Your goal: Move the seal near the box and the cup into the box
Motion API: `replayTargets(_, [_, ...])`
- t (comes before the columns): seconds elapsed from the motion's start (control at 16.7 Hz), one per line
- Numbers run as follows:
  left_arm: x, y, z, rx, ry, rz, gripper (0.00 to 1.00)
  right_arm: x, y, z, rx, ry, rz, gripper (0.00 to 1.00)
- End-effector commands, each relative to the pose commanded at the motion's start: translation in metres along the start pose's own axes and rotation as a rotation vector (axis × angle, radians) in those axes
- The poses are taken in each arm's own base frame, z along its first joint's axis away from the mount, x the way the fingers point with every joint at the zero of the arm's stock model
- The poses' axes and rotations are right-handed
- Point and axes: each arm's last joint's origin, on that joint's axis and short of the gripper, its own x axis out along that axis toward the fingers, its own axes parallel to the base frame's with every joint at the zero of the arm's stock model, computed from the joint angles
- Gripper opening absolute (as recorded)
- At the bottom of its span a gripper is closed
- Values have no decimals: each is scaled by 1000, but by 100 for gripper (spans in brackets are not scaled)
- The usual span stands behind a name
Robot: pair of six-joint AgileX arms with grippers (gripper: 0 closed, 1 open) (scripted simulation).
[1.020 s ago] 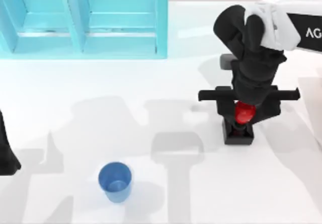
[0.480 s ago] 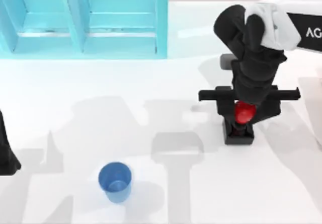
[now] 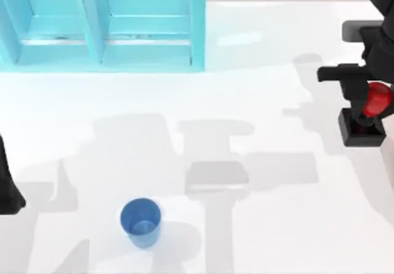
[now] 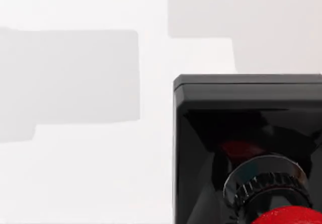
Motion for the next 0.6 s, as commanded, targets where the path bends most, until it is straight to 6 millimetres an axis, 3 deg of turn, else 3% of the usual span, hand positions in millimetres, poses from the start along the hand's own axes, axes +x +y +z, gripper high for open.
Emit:
replayTargets(0.12, [0, 0, 0, 0, 0, 0, 100, -12, -11, -3, 0, -8, 2, 0])
replayTargets(0.36, [0, 0, 0, 0, 0, 0, 100, -10, -11, -4, -3, -2, 0, 0])
replayTargets(0.6, [0, 0, 0, 0, 0, 0, 100, -28, -24, -22, -2, -11, 3, 0])
